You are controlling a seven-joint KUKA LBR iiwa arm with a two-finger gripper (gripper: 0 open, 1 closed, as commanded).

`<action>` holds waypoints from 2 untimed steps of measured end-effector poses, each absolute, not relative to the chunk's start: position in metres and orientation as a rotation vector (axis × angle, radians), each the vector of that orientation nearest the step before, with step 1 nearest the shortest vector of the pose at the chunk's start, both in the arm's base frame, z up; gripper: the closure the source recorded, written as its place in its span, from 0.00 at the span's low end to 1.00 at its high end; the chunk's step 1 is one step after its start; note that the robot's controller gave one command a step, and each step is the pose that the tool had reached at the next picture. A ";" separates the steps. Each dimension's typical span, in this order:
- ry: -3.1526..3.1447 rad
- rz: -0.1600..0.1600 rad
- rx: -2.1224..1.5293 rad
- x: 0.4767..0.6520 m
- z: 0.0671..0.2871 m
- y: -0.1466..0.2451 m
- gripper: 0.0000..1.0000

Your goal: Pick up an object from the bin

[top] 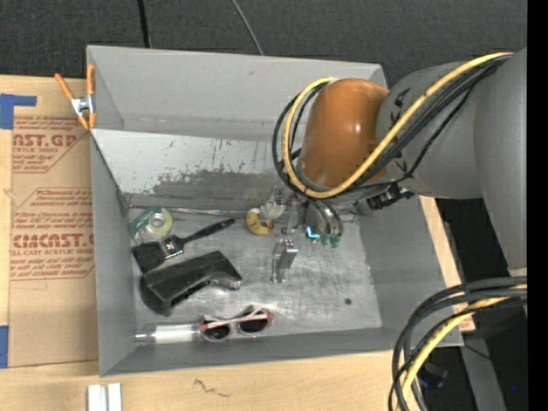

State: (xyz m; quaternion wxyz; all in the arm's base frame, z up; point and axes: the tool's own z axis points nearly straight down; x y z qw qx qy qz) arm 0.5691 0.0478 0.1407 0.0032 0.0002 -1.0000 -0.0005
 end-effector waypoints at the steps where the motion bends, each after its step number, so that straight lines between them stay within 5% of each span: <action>1: -3.142 -0.002 0.001 0.571 0.145 0.048 0.00; 2: -3.099 0.014 -0.526 0.532 0.114 0.111 1.00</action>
Offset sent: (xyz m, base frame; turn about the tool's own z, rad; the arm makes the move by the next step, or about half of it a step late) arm -0.0387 0.0686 -0.0279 0.3337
